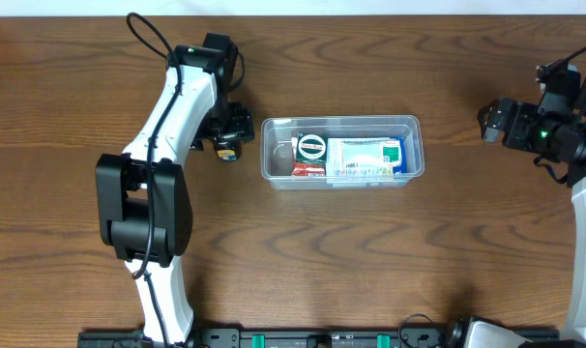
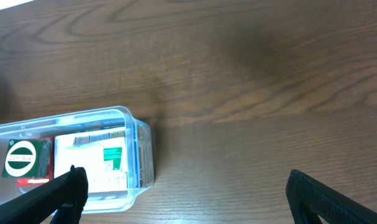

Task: Pack container
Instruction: 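Move left gripper to the dark bottle and grasp its cap, then lift the bottle and carry it toward the container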

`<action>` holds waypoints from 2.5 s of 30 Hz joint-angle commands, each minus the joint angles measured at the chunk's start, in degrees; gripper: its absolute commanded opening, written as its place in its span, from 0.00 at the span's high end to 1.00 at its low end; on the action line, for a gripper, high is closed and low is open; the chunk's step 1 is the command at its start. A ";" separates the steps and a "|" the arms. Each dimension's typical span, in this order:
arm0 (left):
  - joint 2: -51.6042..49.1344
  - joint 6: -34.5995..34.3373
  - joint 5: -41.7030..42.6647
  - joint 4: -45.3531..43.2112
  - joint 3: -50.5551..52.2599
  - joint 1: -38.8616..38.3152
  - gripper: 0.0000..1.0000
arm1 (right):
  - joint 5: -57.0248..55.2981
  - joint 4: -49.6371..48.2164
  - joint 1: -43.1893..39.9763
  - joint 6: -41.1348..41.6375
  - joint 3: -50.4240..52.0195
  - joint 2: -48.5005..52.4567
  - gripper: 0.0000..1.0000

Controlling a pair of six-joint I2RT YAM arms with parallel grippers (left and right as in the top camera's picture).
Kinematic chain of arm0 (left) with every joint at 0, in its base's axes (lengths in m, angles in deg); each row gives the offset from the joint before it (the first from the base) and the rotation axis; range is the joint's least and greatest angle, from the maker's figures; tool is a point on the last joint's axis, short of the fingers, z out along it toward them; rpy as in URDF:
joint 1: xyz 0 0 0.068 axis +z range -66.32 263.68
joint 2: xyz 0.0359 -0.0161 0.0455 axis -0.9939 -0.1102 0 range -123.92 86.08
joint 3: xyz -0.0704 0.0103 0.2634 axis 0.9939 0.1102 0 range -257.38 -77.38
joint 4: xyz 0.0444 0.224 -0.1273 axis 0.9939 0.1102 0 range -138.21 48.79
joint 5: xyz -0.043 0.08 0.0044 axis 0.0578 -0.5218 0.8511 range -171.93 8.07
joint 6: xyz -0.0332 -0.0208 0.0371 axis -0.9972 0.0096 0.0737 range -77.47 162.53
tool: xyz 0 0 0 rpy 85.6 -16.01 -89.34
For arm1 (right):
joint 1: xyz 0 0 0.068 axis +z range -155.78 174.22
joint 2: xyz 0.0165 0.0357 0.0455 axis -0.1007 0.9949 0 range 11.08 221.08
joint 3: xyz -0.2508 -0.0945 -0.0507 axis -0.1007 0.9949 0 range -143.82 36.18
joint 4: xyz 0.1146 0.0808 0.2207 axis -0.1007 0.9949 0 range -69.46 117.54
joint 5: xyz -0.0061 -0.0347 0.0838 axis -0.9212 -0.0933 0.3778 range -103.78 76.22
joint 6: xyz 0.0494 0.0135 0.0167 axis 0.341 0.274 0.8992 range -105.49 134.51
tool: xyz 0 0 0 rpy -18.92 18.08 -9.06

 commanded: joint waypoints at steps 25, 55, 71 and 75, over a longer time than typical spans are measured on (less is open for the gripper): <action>-0.79 0.70 -0.39 0.96 -1.36 0.02 0.66 | -0.11 0.07 -0.31 0.35 -0.76 -0.04 0.01; 19.74 11.39 1.05 3.02 -1.64 -10.14 0.73 | -0.11 0.09 -0.31 0.35 -0.76 -0.04 0.01; 22.01 28.57 1.27 3.19 -1.14 -13.99 0.73 | -0.11 0.07 -0.31 0.35 -0.76 -0.04 0.01; 19.91 34.05 5.03 3.63 -1.07 -14.03 0.73 | -0.11 0.07 -0.31 0.35 -0.76 -0.04 0.01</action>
